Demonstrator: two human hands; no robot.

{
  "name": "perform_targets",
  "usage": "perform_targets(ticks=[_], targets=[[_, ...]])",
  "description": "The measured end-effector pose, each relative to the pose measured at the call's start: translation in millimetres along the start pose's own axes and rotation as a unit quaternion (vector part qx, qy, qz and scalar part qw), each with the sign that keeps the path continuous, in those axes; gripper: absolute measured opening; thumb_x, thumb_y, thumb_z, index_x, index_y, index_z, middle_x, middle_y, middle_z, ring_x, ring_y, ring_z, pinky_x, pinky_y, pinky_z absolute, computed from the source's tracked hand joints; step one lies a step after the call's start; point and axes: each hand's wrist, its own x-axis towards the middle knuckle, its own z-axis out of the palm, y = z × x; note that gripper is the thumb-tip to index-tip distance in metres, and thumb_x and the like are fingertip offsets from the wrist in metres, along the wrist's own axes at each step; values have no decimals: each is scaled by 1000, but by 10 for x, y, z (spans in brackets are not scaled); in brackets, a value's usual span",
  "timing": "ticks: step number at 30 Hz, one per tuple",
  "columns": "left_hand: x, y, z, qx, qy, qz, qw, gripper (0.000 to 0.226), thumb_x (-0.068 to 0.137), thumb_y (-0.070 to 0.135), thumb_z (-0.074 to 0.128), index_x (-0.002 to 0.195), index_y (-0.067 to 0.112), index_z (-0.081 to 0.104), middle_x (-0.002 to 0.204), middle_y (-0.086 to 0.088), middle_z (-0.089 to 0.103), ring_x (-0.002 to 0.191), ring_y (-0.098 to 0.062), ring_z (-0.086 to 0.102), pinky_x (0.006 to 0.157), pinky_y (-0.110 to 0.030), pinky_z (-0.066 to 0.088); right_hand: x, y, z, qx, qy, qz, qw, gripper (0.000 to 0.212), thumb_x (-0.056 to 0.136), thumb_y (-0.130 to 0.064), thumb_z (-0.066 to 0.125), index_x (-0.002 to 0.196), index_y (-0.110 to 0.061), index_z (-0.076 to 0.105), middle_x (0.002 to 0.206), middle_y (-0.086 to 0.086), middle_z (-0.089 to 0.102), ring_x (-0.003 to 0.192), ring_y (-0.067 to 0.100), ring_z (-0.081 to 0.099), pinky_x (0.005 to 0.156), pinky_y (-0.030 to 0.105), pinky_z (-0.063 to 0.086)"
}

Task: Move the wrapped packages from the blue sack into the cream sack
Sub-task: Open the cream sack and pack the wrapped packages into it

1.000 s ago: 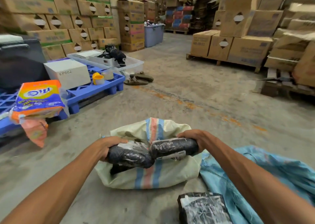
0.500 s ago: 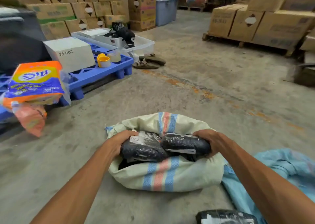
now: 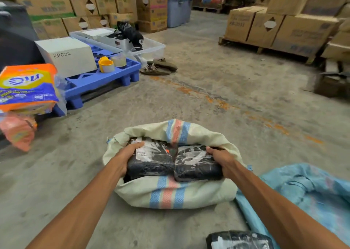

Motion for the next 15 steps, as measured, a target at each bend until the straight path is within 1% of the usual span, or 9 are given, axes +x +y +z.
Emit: perform_targets(ticks=[2,5,7,9,11,13,14,15], targets=[[66,-61,7,-33,57,60,996,45,77,23,81,118,10,67,99,-17,75,87,-33,73,84,-50,58,-50,31,109,40,28,-55,997,30,93,-28,69,114,-6,68,104,12,74,96,30,71,93,47,57],[100,-111,66,-24,143,153,977,53,76,25,84,124,15,63,107,-8,72,92,-27,70,84,-37,56,-109,63,228,73,69,-100,990,36,95,-29,66,124,-8,61,115,9,68,106,29,65,99,46,53],[69,-105,118,7,162,191,968,51,77,31,83,122,16,63,109,-3,70,94,-22,67,82,-32,51,-116,78,272,87,93,-97,987,43,96,-33,65,130,-9,58,120,10,66,111,30,63,101,45,51],[103,-64,125,5,154,194,969,47,80,31,81,121,18,62,109,-2,70,92,-21,66,77,-30,49,-96,45,285,102,107,-76,986,48,96,-36,64,133,-7,57,123,12,65,113,32,62,102,45,50],[186,-12,95,-51,121,162,978,46,82,26,80,123,16,63,107,-8,72,90,-26,70,73,-32,54,-16,31,294,128,96,-45,986,46,95,-38,64,129,-7,58,120,12,66,110,33,63,99,47,52],[270,17,67,-102,100,135,980,45,81,24,80,122,15,64,104,-12,74,90,-30,72,76,-41,59,95,49,284,148,50,-34,987,44,91,-40,67,123,-11,61,114,10,69,103,32,67,90,52,57],[311,23,56,-104,97,131,981,45,81,25,80,121,14,63,104,-12,74,90,-31,72,78,-43,59,119,60,276,141,32,-40,989,48,86,-42,70,122,-11,61,112,10,70,100,32,69,88,53,58],[335,18,44,-80,107,139,981,44,82,27,79,121,13,63,105,-10,73,92,-29,71,80,-41,58,149,80,262,98,32,-66,993,56,82,-45,72,123,-9,61,113,9,71,102,31,69,90,49,58]])
